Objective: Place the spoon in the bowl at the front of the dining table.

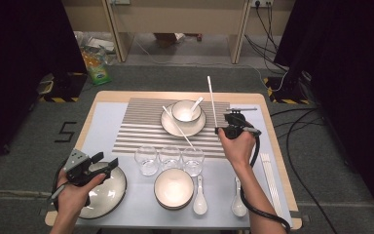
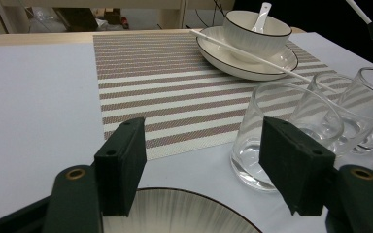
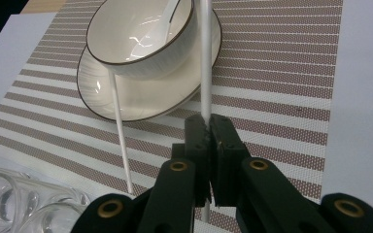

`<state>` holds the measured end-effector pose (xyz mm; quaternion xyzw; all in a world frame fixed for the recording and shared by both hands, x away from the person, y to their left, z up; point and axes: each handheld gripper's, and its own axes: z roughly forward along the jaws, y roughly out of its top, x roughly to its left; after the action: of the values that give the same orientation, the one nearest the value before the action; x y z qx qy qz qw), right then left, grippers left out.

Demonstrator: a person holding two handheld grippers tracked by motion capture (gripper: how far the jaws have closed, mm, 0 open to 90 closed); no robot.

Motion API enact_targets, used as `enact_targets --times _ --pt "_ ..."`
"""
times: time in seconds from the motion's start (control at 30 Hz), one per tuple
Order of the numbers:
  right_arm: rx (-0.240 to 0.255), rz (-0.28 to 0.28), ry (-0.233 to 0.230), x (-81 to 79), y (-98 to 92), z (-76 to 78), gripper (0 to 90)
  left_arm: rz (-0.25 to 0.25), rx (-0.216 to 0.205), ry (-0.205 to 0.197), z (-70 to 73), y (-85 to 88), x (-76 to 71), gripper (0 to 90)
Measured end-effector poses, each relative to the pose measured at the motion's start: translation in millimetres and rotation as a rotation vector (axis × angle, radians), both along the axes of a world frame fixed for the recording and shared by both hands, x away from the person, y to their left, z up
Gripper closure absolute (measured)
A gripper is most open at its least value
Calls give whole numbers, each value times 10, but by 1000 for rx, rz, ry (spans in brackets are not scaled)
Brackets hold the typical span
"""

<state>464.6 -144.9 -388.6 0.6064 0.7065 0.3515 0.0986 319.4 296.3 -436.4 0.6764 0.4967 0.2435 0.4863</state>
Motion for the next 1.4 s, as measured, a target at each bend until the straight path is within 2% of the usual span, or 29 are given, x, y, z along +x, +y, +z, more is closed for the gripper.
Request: enact_targets --times 0.6,1.4 --pt "-1 8 -5 30 19 12 874 1 10 4 -7 4 -2 334" --pt "2 11 -6 53 56 8 874 6 2 8 -11 2 -3 338"
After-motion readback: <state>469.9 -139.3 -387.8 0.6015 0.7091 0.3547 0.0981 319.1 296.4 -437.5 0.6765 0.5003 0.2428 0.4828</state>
